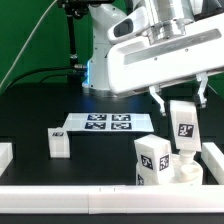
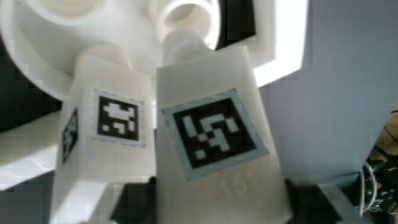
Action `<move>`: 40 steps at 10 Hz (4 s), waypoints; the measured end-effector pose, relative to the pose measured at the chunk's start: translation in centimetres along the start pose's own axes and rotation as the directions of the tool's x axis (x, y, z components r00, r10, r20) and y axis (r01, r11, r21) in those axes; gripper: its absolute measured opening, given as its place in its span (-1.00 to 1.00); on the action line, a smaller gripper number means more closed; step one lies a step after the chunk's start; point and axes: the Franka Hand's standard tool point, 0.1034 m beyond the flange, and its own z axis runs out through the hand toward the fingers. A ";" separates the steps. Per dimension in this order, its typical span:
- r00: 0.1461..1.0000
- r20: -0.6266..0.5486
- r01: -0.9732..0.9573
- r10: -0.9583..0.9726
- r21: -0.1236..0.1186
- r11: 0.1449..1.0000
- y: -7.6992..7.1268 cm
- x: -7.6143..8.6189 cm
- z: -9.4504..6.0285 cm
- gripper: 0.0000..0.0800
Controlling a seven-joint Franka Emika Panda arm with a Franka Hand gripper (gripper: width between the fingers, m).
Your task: Assemble stool
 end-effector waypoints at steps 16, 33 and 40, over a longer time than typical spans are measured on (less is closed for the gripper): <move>1.000 -0.010 0.005 -0.005 0.018 1.000 -1.2 -0.2 0.9 -0.19; 1.000 0.015 -0.005 0.005 0.014 1.000 -1.1 -2.2 2.3 -0.19; 1.000 0.016 -0.006 0.005 0.013 1.000 -1.1 -2.2 2.4 0.62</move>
Offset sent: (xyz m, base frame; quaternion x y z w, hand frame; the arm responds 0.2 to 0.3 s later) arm 0.0113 0.0055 -0.0061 -0.0009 0.0055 0.0127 0.9999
